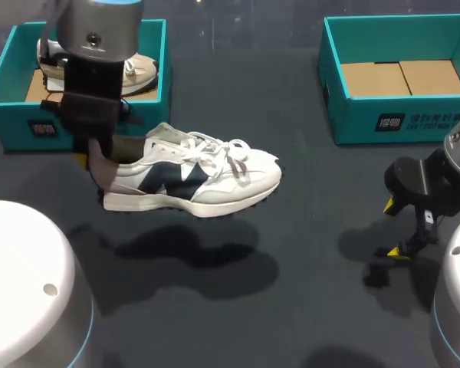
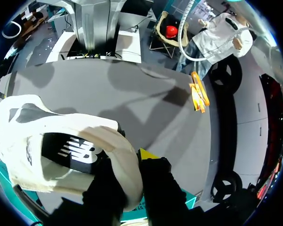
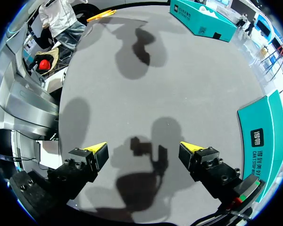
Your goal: Take the shoe out of the shoebox, open the shoe tongue, remove and reinsert the insole, then place the shoe into the shoebox
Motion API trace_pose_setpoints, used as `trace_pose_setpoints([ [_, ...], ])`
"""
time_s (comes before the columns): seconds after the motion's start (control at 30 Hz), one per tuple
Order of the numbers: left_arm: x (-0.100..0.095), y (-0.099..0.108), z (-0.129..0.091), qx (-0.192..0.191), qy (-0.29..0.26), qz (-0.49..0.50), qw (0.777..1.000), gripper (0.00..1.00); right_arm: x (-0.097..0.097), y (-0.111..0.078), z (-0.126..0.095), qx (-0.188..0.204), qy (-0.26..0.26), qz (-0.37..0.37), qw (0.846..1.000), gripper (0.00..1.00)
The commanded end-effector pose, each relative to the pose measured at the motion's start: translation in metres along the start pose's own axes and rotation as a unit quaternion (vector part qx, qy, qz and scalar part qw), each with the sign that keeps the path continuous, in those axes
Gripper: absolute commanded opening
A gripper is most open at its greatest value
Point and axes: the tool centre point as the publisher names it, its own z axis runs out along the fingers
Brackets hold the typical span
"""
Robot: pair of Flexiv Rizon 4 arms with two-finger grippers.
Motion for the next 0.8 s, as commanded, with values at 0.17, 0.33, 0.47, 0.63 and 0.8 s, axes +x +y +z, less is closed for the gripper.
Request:
trace_pose_setpoints([
  [0.17, 0.000, 0.002, -0.002, 0.002, 0.000, 0.001, 1.000, 0.00, 0.002, 0.000, 0.000, 0.001, -0.001, 0.000, 1.000, 1.00],
  [0.33, 0.000, 0.002, -0.002, 0.002, 0.000, 0.001, 1.000, 0.00, 0.002, 0.000, 0.000, 0.001, -0.001, 0.000, 1.000, 1.00],
  [0.47, -0.037, 0.013, 0.023, -0.004, 0.022, -0.024, 0.999, 0.00, 0.002, 0.000, 0.000, 0.001, -0.001, 0.000, 1.000, 1.00],
  [0.63, -0.062, 0.017, 0.040, -0.001, 0.031, -0.024, 0.999, 0.00, 0.002, 0.000, 0.000, 0.001, -0.001, 0.000, 1.000, 1.00],
  [0.8, -0.082, 0.016, 0.049, -0.003, 0.036, -0.016, 0.999, 0.00, 0.002, 0.000, 0.000, 0.001, -0.001, 0.000, 1.000, 1.00],
])
